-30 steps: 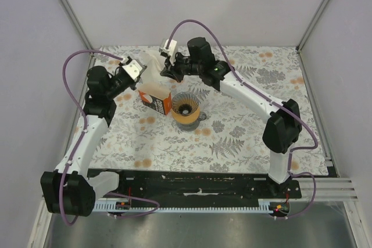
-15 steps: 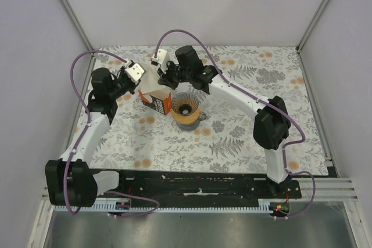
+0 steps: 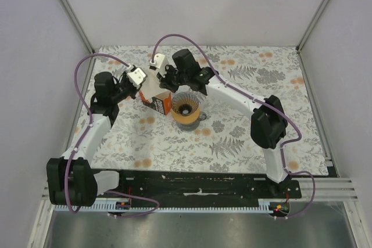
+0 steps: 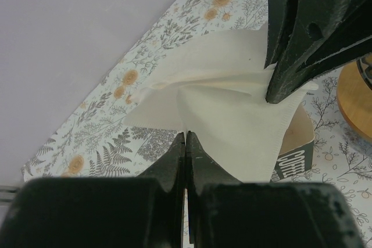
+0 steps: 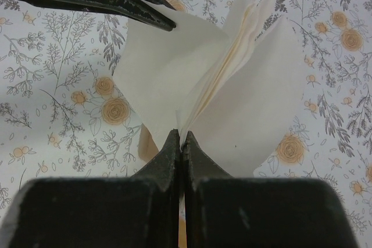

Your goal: Place the coffee filter in the dripper

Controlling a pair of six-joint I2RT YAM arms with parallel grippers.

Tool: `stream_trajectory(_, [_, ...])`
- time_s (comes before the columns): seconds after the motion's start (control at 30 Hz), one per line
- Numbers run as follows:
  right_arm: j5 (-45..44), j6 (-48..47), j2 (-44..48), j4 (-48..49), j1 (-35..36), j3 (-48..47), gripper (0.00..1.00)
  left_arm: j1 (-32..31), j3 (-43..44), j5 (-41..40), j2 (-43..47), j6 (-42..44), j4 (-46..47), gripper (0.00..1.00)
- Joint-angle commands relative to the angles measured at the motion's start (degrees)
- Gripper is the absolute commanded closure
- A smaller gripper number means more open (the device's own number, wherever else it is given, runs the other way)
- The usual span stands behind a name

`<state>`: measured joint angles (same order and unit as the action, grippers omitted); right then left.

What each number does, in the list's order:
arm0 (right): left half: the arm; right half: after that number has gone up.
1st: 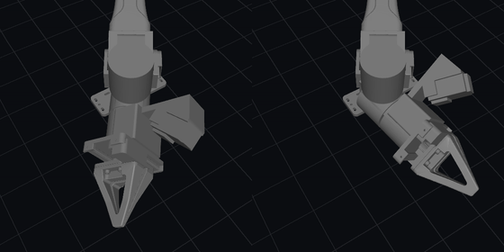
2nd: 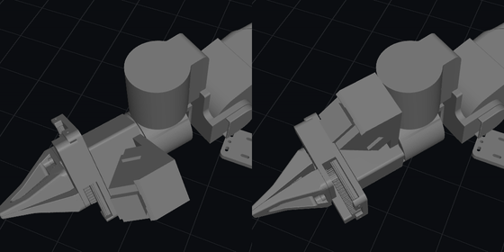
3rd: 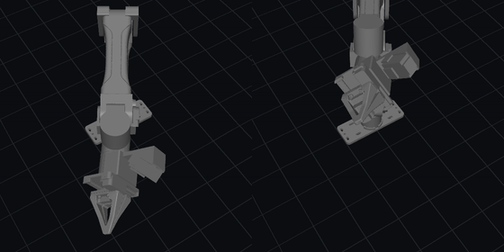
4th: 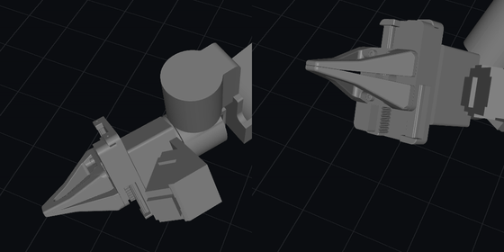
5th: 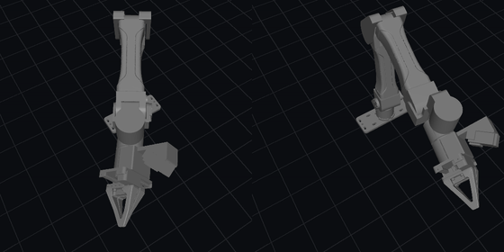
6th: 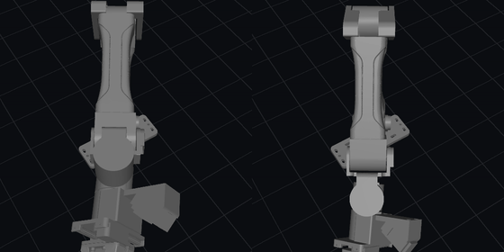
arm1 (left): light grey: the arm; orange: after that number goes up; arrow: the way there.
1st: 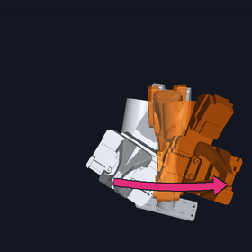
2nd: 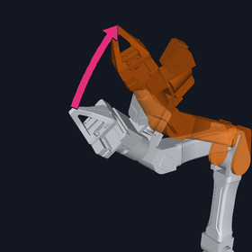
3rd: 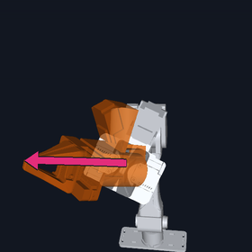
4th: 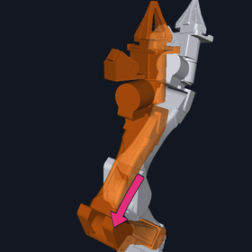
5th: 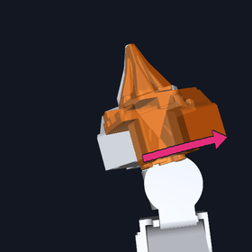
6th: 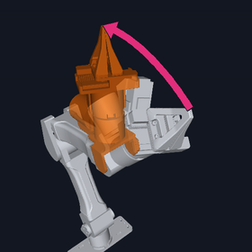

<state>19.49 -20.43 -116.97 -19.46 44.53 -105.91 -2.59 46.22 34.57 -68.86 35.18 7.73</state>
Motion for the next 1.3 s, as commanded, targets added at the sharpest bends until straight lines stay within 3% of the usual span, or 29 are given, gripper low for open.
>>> stream_trajectory(0.0, [1.08,-0.14,-0.89,-0.4,0.55,-1.93,1.0,0.13,-1.04,0.94,0.04,1.65,0.63,0.98])
stream_trajectory(0.4, [1.61,-0.05,-2.74,-1.01,0.73,-3.43,0.98,0.22,-2.01,1.21,0.22,2.35,-1.31,0.98])
stream_trajectory(0.6, [1.43,-0.14,-2.56,-1.19,0.64,-3.34,0.84,0.13,-2.27,1.73,0.13,2.61,-1.4,0.98])
stream_trajectory(1.0, [2.75,-0.05,-1.51,-1.63,0.64,-2.99,0.74,0.3,-1.39,1.47,1.01,5.16,-4.73,0.98])
stream_trajectory(1.27, [3.1,-1.02,-0.81,-2.07,0.73,-2.99,0.62,0.74,-0.95,1.82,1.62,6.39,-6.67,0.98])
